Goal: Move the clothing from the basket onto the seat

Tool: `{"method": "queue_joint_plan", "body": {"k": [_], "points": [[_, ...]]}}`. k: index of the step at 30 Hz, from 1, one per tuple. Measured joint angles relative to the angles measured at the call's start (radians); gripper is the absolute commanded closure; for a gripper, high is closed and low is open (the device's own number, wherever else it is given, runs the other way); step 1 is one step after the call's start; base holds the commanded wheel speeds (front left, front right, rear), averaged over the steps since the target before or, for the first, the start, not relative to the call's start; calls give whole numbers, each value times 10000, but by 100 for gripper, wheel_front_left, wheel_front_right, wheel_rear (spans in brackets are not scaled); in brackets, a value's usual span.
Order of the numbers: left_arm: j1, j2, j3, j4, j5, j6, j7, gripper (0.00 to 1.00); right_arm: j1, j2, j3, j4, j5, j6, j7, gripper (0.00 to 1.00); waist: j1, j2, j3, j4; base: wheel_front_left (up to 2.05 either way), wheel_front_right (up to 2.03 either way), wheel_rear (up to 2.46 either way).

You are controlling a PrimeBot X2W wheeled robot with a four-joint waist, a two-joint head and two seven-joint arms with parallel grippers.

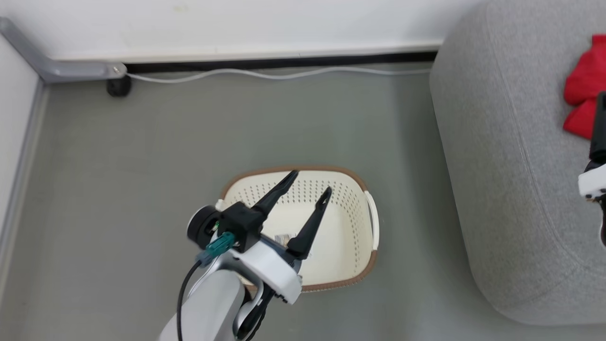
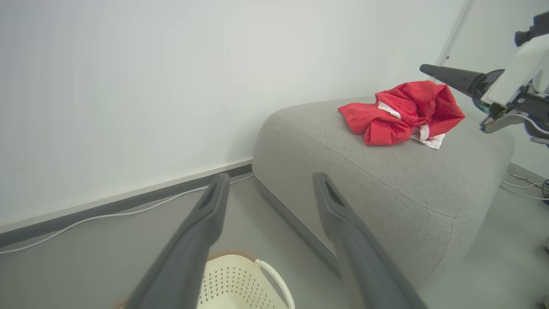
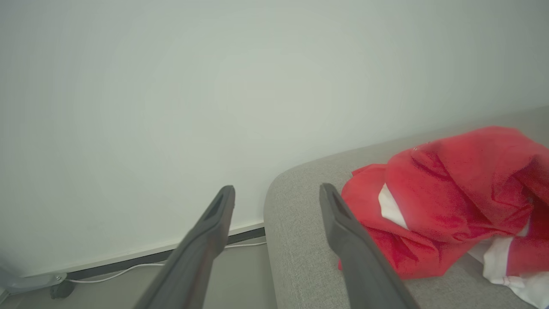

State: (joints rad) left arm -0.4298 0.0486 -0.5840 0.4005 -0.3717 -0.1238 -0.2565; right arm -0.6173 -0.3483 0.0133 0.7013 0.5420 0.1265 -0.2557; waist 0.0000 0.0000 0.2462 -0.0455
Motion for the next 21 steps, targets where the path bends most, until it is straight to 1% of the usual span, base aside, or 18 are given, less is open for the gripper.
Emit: {"method": "queue_joint_plan", "body": {"k": [8, 14, 21], "points": [[936, 0, 1315, 100, 249, 0, 0, 0, 912, 174, 545, -872, -571, 0, 0, 0, 0, 0, -993, 556, 0, 0, 0], [1494, -2, 2560, 211, 698, 0, 0, 0, 1649, 504, 435, -1271, -874, 0, 0, 0, 0, 0, -1595, 913, 0, 0, 0], [2264, -17, 3864, 217, 1279, 17, 4, 0, 2615, 907, 604, -2050, -1248, 0, 0, 0, 0, 0, -2231, 1117, 0, 0, 0]]}}
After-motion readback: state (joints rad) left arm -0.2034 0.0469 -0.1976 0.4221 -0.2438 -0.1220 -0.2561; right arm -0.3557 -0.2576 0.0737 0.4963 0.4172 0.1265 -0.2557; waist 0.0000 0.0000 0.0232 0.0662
